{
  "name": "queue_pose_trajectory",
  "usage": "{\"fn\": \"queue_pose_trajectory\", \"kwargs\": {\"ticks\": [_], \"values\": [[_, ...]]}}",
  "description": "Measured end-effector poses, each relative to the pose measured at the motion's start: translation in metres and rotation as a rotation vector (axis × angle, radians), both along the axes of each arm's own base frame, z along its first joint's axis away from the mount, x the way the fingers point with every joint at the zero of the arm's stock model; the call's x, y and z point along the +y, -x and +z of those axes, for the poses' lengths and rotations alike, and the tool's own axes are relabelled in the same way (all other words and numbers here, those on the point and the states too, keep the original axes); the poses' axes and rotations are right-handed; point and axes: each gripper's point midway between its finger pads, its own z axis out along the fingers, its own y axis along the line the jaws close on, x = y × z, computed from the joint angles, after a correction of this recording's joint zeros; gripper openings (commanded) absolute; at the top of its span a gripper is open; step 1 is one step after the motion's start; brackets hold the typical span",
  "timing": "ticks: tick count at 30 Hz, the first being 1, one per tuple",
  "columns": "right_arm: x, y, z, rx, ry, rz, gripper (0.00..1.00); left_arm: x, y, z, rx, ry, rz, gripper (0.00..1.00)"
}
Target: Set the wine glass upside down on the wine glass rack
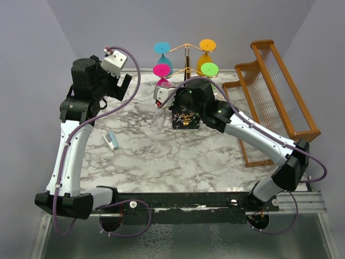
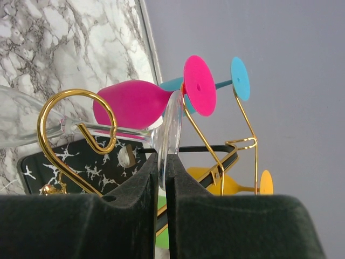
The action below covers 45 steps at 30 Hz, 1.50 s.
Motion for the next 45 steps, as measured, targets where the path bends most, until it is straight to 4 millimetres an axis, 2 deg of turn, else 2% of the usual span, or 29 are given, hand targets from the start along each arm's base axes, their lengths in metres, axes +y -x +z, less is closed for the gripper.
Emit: {"fn": "queue_pose_trajectory", "kwargs": {"ticks": [22,45], "values": [[0.004,0.017,-0.019,0.041,0.100,0.118,0.15,-0.001,0.000,0.000,0.001,0.006,-0.012,0.93],[0.006,0.025,-0.023,0.078,0.094,0.148,0.26,-0.002,-0.001,-0.008,0.016,0.010,-0.022,0.93]]}}
